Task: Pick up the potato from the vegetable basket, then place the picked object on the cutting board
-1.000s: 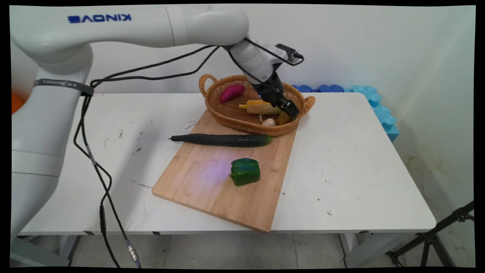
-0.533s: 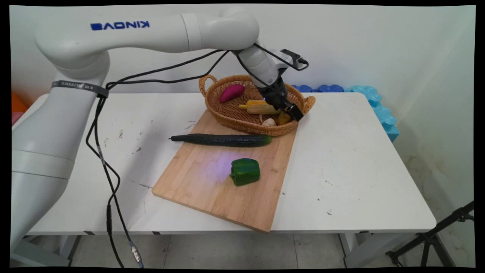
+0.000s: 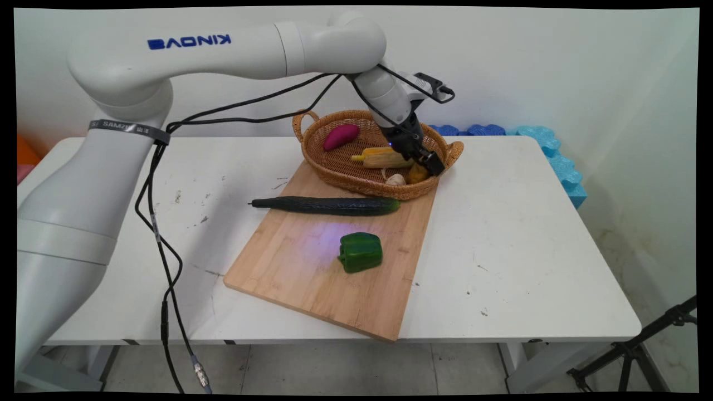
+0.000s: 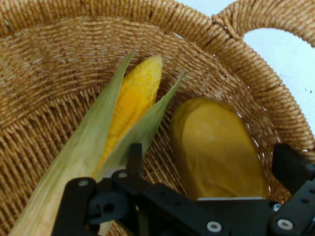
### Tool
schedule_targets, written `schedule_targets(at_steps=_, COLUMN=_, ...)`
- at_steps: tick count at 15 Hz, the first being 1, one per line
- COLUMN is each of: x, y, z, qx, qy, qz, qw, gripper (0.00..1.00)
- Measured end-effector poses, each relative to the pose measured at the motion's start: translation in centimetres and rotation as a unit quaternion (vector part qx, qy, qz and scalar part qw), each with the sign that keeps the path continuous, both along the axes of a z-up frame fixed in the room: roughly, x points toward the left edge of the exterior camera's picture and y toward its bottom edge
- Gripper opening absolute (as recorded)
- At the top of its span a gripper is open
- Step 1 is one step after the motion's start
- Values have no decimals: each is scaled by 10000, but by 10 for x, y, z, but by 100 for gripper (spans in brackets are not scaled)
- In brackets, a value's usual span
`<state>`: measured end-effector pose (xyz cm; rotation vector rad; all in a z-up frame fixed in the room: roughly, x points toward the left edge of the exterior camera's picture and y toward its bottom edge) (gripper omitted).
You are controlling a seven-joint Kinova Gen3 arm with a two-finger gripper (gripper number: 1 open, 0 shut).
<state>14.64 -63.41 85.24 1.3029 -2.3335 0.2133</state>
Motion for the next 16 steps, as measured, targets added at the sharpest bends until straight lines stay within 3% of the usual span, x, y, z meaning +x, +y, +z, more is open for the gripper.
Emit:
schedule_targets(at_steps=7, x=0, y=-5, z=-6, qx=76, qy=-14, qz=13, qw=10000, gripper=100)
schedule_targets(at_steps=8, x=1, y=-4, z=-6, qx=81, qy=-17, qz=8, qw=10000, gripper=0)
schedule_targets(at_steps=16, x=6, y=0, z=3, qx=-71, qy=-47, qz=-107, qw=9999, gripper=0)
